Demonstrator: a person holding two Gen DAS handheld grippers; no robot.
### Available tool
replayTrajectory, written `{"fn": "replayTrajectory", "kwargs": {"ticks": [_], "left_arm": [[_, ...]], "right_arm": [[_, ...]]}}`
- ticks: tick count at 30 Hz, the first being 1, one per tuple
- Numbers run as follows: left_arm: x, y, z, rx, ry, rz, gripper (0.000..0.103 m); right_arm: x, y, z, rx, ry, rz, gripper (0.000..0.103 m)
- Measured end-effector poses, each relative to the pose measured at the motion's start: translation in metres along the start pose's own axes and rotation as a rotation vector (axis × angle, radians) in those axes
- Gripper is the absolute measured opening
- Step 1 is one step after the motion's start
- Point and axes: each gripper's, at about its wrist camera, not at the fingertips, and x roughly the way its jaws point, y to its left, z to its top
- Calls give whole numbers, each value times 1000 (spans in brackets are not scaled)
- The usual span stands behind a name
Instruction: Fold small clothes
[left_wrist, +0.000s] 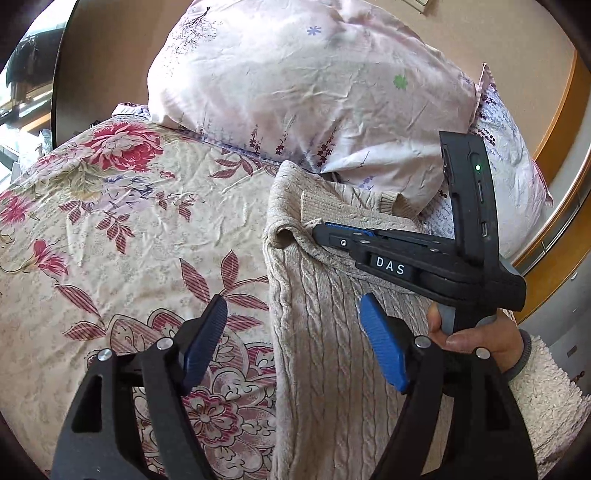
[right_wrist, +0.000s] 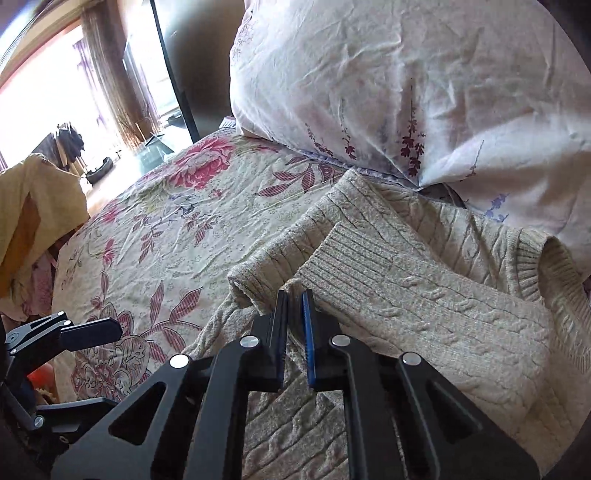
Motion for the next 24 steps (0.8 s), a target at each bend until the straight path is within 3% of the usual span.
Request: {"fn": "replayTrajectory", "kwargs": {"ticks": [4, 7, 9, 11, 13, 15, 16, 20, 24], "left_arm": [[5, -4, 0, 11, 8, -7, 76], [8, -8, 0, 13, 15, -17, 76], [7, -10, -1, 17, 15, -17, 76], [7, -12, -2, 21, 14, -16, 76], [6, -13, -1, 23, 13, -13, 77], [5, -13, -1, 23, 10, -9, 77], [4, -13, 0, 21, 8, -8, 77], [2, -13, 2, 23, -1, -7, 77], [3, -13, 3, 31, -3, -10, 77]], "right_arm": [[-17, -9, 3, 37, -58, -16, 7], [-11, -7, 2, 33, -24, -26, 10], [-2, -3, 1, 19, -6, -41, 19], [5, 0, 0, -1, -3, -64, 19], [9, 1, -1, -4, -4, -73, 18], [8, -1, 0, 5, -16, -79, 8], [5, -4, 0, 27, -26, -61, 8], [-23, -30, 2, 145, -118, -42, 7], [-74, -68, -3, 281, -264, -49, 7]]}}
